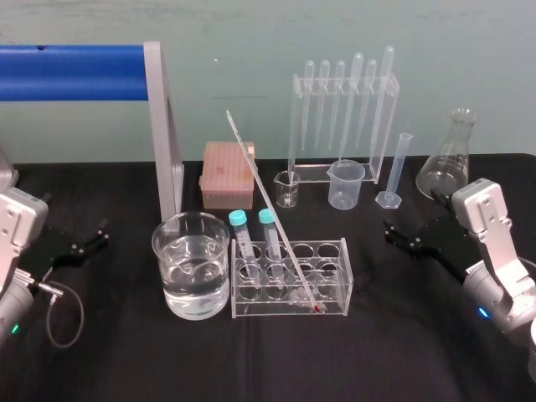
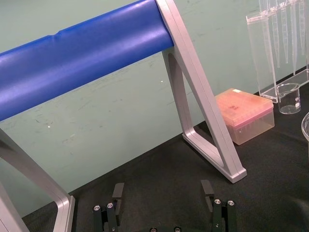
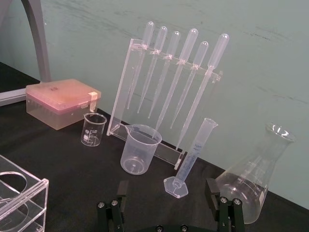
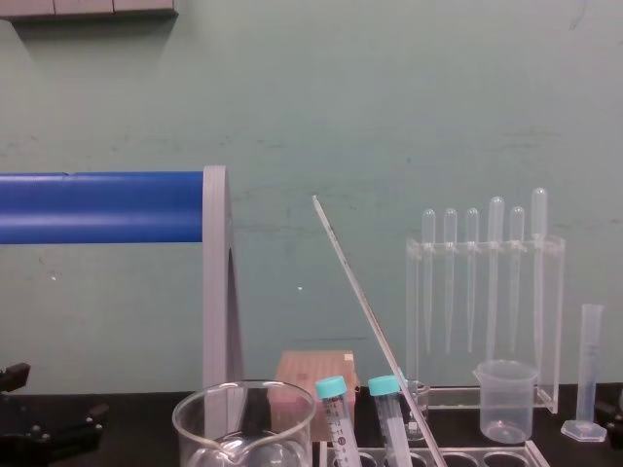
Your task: Hold the thermometer with one hand and immerse one end into the beaker, then reinsert it into the test tube rack.
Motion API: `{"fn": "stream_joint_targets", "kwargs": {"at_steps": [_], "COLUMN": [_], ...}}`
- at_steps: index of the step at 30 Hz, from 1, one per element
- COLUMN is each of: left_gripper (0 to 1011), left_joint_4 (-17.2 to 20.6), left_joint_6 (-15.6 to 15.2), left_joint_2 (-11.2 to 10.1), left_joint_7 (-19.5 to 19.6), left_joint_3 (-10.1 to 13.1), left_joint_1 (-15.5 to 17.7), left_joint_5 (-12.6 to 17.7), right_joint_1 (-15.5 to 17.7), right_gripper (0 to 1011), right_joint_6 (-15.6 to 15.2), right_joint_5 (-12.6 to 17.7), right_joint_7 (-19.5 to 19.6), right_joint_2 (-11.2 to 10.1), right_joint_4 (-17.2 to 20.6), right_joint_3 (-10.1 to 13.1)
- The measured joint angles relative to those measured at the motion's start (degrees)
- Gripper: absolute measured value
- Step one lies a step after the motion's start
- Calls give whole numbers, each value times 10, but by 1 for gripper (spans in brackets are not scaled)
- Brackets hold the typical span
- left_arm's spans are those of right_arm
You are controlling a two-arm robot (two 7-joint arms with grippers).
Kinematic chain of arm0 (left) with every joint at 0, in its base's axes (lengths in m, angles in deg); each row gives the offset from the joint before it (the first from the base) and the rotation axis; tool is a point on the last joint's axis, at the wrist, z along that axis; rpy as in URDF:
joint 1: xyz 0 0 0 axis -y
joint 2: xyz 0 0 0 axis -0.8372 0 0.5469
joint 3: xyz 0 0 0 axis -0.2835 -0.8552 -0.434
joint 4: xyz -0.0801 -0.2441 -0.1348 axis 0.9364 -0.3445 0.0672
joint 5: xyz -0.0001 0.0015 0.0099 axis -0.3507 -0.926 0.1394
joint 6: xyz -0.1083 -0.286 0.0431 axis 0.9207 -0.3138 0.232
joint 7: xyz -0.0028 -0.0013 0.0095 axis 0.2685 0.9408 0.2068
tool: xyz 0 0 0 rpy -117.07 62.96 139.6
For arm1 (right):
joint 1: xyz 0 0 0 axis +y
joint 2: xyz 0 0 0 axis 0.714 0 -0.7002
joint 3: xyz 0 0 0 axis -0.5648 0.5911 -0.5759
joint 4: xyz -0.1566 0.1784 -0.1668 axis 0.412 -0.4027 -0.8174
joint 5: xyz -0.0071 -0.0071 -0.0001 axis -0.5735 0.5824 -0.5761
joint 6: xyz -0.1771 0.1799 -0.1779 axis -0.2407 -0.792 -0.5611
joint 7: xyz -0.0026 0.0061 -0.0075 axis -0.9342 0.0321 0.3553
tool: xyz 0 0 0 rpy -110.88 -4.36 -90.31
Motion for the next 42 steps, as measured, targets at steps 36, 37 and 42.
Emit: {"fn": "stream_joint_targets", "kwargs": {"at_steps": [36,37,42], "left_gripper": [1008,1008,1008], "left_joint_4": [0,0,0], "left_joint_6": [0,0,0], "left_joint_2": [0,0,0], "left_joint_7": [0,0,0], "left_joint_3": [0,0,0], "left_joint_1": [0,0,0], "left_joint_5": [0,0,0], "right_joint_1": [0,0,0], "right_gripper": [1003,1003,1003], "right_joint_6": [0,0,0], "right_joint_5": [0,0,0], "right_joint_7": [0,0,0], "right_joint_2": [0,0,0], "right_joint_4": [0,0,0], "right_joint_3": [0,0,0]}}
